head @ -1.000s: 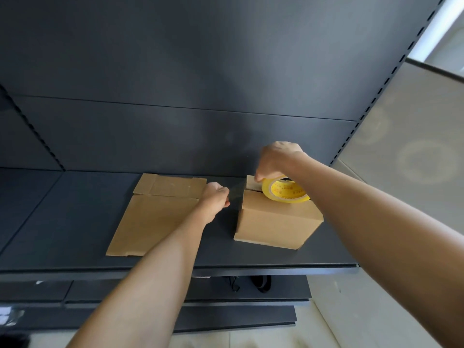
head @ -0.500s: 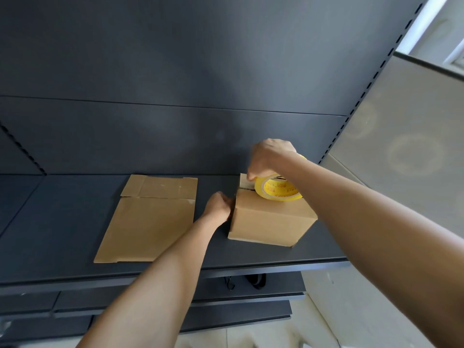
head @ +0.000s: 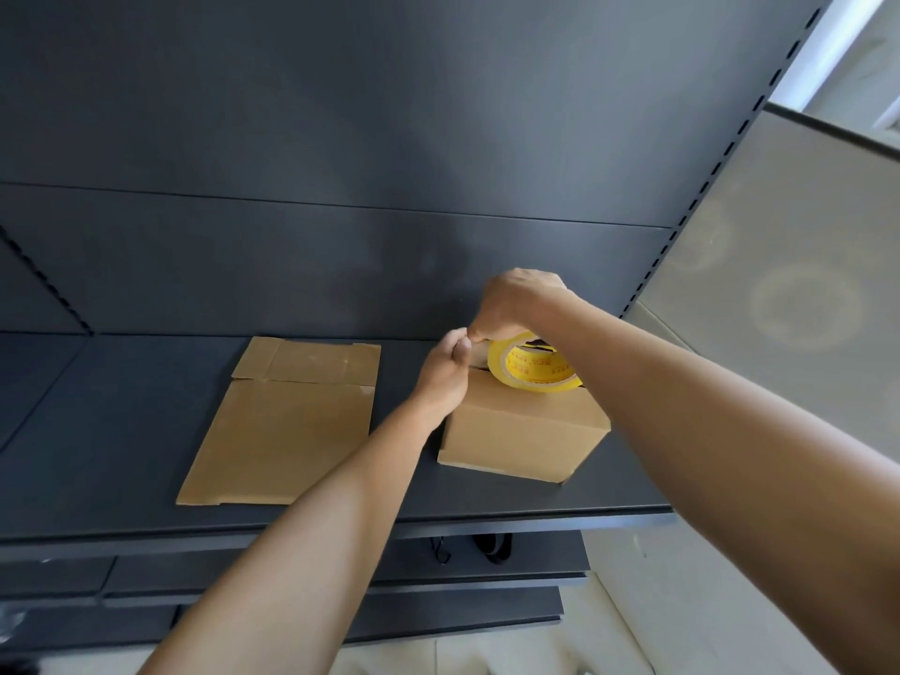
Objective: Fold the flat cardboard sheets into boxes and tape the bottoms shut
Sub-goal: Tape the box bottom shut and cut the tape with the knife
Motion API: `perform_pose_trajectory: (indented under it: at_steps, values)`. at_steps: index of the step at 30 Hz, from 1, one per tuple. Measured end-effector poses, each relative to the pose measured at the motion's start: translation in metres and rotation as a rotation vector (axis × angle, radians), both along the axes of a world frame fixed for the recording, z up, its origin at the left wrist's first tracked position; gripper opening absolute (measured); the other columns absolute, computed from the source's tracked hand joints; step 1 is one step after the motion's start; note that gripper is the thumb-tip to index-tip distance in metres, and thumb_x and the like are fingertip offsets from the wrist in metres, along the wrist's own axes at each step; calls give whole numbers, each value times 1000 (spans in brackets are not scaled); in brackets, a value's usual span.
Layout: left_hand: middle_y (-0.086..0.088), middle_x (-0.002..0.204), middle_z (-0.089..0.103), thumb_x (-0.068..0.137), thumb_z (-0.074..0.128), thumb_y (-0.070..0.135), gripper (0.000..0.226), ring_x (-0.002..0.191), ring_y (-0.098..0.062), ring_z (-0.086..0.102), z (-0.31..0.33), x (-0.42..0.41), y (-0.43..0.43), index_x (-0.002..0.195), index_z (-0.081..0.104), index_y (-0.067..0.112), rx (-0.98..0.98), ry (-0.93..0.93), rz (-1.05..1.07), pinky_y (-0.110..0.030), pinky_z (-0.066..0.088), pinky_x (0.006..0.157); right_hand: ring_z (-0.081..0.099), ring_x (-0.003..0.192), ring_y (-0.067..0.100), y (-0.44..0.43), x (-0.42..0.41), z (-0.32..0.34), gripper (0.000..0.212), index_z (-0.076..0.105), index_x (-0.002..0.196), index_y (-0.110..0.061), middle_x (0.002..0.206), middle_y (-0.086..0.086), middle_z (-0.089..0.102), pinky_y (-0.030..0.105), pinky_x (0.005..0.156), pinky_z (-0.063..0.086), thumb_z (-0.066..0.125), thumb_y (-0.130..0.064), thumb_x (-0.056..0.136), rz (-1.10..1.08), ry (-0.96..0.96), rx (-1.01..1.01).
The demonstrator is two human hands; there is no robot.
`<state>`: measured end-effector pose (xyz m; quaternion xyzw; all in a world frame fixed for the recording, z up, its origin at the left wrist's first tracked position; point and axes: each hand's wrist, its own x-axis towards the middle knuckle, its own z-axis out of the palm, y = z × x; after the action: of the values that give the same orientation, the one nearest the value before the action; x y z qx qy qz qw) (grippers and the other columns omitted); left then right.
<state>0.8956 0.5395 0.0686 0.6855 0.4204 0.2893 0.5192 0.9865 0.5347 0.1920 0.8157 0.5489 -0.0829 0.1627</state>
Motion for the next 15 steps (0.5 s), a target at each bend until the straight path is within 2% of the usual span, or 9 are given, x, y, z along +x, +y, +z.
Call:
perform_pose_trajectory:
  at_steps: [4, 6, 9, 12, 15]
  values:
    - [-18, 122, 57, 103, 32, 24, 36, 106, -29, 53, 2, 0, 5, 125, 50, 3, 19, 47, -3, -23, 32, 67, 58, 60, 16, -3, 13, 13, 34, 57, 65, -18, 66, -2, 58, 24, 56, 42, 58, -49, 78, 2, 162, -5]
    - [-15, 121, 57, 102, 32, 21, 34, 104, -24, 53, 2, 2, 6, 126, 51, 5, 9, 63, -16, -23, 32, 71, 56, 61, 17, -8, 25, 18, 40, 58, 63, -19, 64, -2, 57, 28, 62, 45, 59, -56, 76, -2, 213, 16]
    - [-13, 116, 59, 102, 32, 19, 32, 94, -17, 50, 0, 6, 7, 124, 52, 8, 22, 107, -28, -25, 34, 68, 59, 69, 19, -13, 37, 17, 50, 59, 65, -21, 67, -2, 58, 36, 73, 50, 56, -71, 69, -9, 235, 17]
    - [-12, 116, 59, 102, 31, 21, 33, 101, -24, 54, -1, 8, 9, 123, 52, 9, 30, 127, -39, -28, 38, 75, 59, 70, 17, -16, 45, 19, 50, 60, 71, -23, 74, -1, 60, 32, 67, 47, 49, -71, 65, 8, 248, 14]
    - [-12, 117, 58, 102, 30, 20, 33, 107, -27, 54, -2, 10, 9, 122, 53, 10, 40, 159, -38, -30, 39, 78, 59, 71, 16, -20, 54, 22, 47, 60, 74, -25, 78, 0, 62, 30, 65, 45, 51, -69, 62, 14, 246, -8]
